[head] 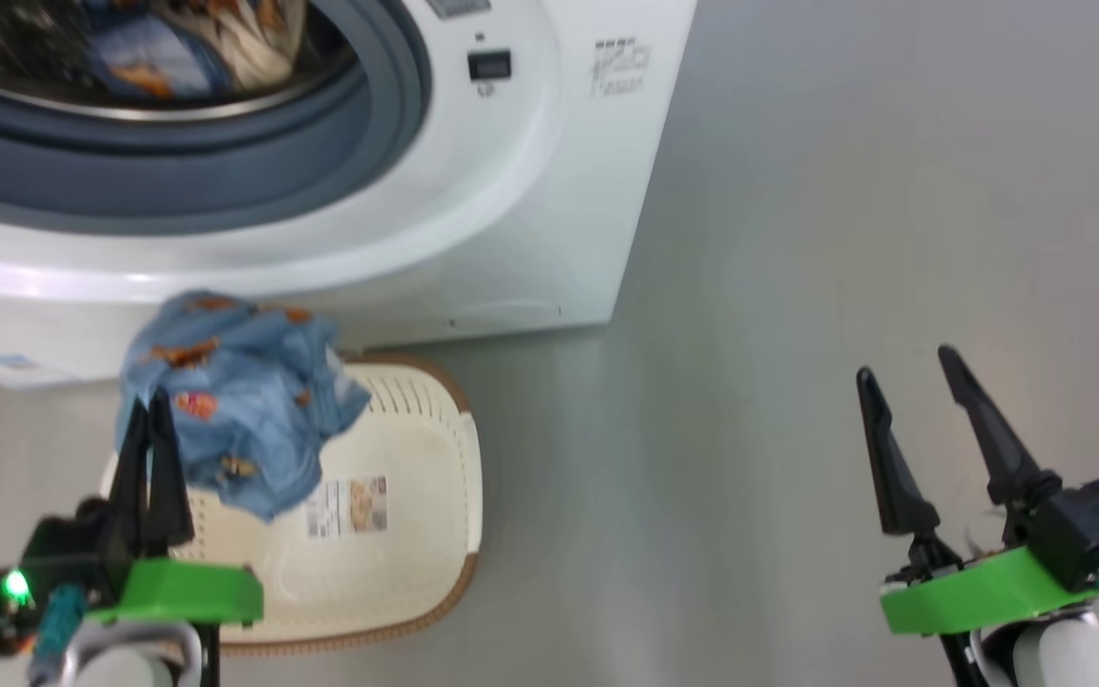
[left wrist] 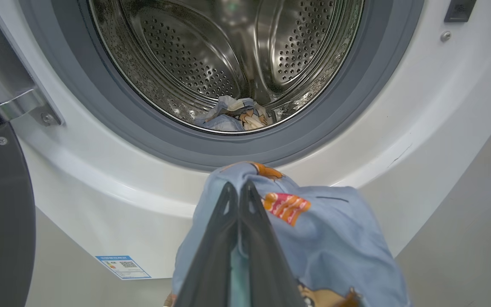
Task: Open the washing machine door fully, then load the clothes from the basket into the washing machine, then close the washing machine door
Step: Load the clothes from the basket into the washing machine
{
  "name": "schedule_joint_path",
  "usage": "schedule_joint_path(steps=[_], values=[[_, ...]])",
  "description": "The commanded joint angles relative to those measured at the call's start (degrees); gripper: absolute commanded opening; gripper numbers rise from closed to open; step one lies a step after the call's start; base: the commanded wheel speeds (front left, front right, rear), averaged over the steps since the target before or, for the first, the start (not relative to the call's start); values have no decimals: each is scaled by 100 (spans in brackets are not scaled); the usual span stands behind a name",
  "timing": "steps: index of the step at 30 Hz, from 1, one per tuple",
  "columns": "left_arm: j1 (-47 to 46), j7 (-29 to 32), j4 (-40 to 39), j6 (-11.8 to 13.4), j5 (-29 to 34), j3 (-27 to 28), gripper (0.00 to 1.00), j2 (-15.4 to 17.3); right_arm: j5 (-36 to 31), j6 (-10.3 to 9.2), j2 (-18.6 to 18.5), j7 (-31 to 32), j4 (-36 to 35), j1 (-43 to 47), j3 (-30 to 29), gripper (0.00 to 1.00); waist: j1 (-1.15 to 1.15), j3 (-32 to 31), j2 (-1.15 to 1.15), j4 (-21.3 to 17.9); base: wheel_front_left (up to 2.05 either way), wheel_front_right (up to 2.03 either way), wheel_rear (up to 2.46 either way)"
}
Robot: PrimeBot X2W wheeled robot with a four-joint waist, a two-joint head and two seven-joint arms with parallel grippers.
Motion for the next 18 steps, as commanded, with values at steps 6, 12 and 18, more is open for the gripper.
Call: schedule_joint_path(steps=[6, 12, 18], values=[[559, -57, -450, -46, 76, 163, 0, 214, 14, 9, 40, 47, -58, 313, 173, 100, 0, -879, 0, -7, 0, 0, 0], [956, 81, -733, -67, 37, 98, 0, 252, -2, 9, 85, 118, -75, 530, 194, 100, 0, -1295, 0, 20, 0, 0, 0], [1237, 204, -881, -77, -27, 58, 0, 261, -9, 9, 97, 180, -88, 684, 222, 100, 0, -1603, 0, 50, 0, 0, 0]])
